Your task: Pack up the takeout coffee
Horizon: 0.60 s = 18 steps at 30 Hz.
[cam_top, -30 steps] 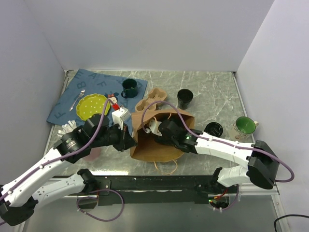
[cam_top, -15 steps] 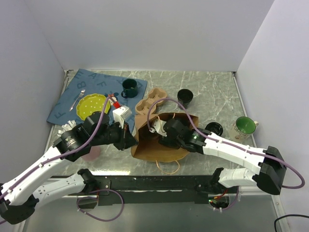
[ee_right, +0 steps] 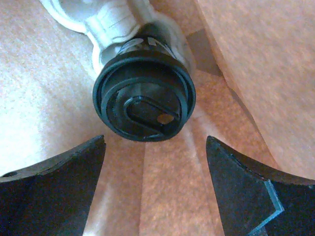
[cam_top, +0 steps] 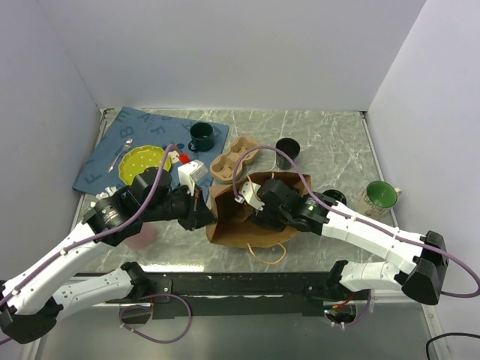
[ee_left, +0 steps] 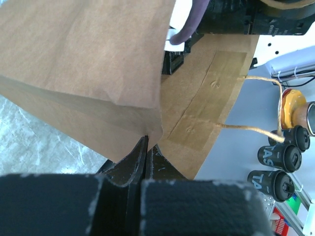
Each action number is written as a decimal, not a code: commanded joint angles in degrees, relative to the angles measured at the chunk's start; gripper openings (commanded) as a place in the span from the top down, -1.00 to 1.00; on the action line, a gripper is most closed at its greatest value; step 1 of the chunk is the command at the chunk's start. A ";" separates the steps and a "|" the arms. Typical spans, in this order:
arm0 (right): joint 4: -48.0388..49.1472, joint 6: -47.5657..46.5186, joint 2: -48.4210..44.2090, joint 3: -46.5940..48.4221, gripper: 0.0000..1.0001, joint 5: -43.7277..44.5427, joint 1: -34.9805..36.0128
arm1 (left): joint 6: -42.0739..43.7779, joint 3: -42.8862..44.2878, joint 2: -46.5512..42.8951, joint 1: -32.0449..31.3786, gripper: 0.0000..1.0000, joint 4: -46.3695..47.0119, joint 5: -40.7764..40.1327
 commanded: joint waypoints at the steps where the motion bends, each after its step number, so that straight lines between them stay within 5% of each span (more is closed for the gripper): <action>1: -3.06 1.97 -2.40 5.09 -0.79 -1.16 0.02 | -0.27 3.91 0.80 -0.31 0.98 0.06 1.71; 18: -15.27 4.43 -5.21 11.86 -0.71 -7.49 1.08 | -2.38 9.54 5.46 1.27 0.98 -0.47 2.23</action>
